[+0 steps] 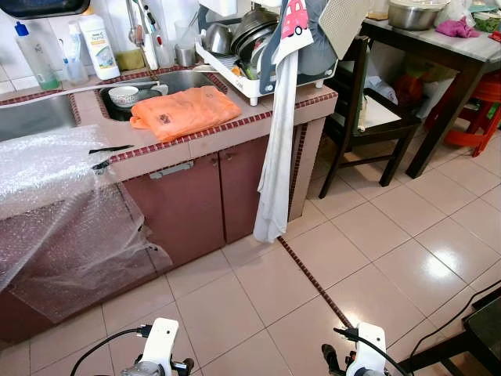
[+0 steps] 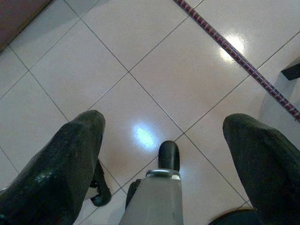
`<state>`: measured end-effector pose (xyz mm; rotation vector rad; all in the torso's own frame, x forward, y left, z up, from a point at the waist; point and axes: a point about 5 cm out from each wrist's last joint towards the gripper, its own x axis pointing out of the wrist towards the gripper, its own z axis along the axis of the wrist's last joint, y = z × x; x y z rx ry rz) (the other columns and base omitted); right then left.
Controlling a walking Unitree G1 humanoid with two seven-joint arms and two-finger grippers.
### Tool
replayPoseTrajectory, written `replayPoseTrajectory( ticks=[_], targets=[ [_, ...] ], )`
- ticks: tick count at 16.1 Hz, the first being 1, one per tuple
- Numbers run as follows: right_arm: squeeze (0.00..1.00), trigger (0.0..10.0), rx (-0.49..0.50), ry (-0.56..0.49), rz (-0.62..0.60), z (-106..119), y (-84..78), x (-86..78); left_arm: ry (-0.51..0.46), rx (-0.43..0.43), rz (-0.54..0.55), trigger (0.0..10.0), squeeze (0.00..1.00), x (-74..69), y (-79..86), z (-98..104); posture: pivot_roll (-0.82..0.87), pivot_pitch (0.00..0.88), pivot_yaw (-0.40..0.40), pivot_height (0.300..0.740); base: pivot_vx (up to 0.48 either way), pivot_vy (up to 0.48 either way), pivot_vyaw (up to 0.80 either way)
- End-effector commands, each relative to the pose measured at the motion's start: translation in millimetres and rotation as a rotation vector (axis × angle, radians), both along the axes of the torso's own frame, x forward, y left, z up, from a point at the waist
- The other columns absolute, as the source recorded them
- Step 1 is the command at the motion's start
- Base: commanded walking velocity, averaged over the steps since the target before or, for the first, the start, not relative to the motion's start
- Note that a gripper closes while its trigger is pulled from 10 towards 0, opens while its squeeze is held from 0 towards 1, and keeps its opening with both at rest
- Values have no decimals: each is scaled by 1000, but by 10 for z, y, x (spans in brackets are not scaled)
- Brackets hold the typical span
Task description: Kitchen organization
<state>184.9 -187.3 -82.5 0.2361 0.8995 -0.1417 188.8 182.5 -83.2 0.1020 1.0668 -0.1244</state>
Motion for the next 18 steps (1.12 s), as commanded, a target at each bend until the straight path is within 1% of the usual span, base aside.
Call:
replayPoseTrajectory(
  ticks=[1,3,4,5,6,7,8,9,11,13,14,15,16,17,18],
  targets=[
    [0,10000,-189,67,7,34,-182,44,-208,-39,-16,10000,0,621,-204,357,-133,0,42,740,0,0,0],
    [0,10000,-189,68,8,34,-167,50,-209,-36,-14,10000,0,621,-201,357,-136,0,46,740,0,0,0],
    [0,10000,-236,47,-6,-7,-143,-55,-118,-47,-78,10000,0,422,-237,221,-138,0,63,740,0,0,0],
    [0,10000,-238,45,-22,-10,-157,-73,-105,-36,-88,10000,0,396,-228,204,-139,0,64,740,0,0,0],
    [0,10000,-244,43,-28,-4,-184,-70,-113,-5,-112,10000,0,402,-213,208,-144,0,65,740,0,0,0],
    [0,10000,-247,49,-34,-5,-201,-77,-115,-8,-120,10000,0,401,-218,208,-148,0,67,740,0,0,0],
    [0,10000,-226,76,-32,-23,-195,-98,-131,0,-126,10000,0,408,-217,214,-149,0,67,740,0,0,0],
    [0,10000,-230,73,-23,-22,-194,-97,-140,18,-154,10000,0,417,-219,220,-151,0,68,740,0,0,0],
    [0,10000,-230,78,-16,-37,-180,-126,-127,6,-169,10000,0,412,-245,215,-151,0,69,740,0,0,0],
    [0,10000,-206,89,16,-65,-158,-182,-134,-11,-146,10000,0,423,-255,222,-148,0,65,740,0,0,0],
    [0,10000,-199,89,24,-70,-152,-191,-135,-33,-109,10000,0,425,-250,224,-145,0,63,740,0,0,0],
    [0,10000,-183,87,23,-74,-146,-199,-160,-20,-101,10000,0,452,-229,243,-144,0,62,740,0,0,0],
    [0,10000,-156,71,37,-71,-131,-192,-177,-66,-47,10000,0,474,-201,263,-138,0,53,740,0,0,0],
    [0,10000,-119,35,50,-49,-106,-148,-210,-95,13,10000,0,517,-138,300,-135,0,49,740,0,0,0],
    [0,10000,-124,8,91,-17,-82,-76,-234,-98,16,10000,0,551,-116,329,-128,0,40,740,0,0,0]
  ],
)
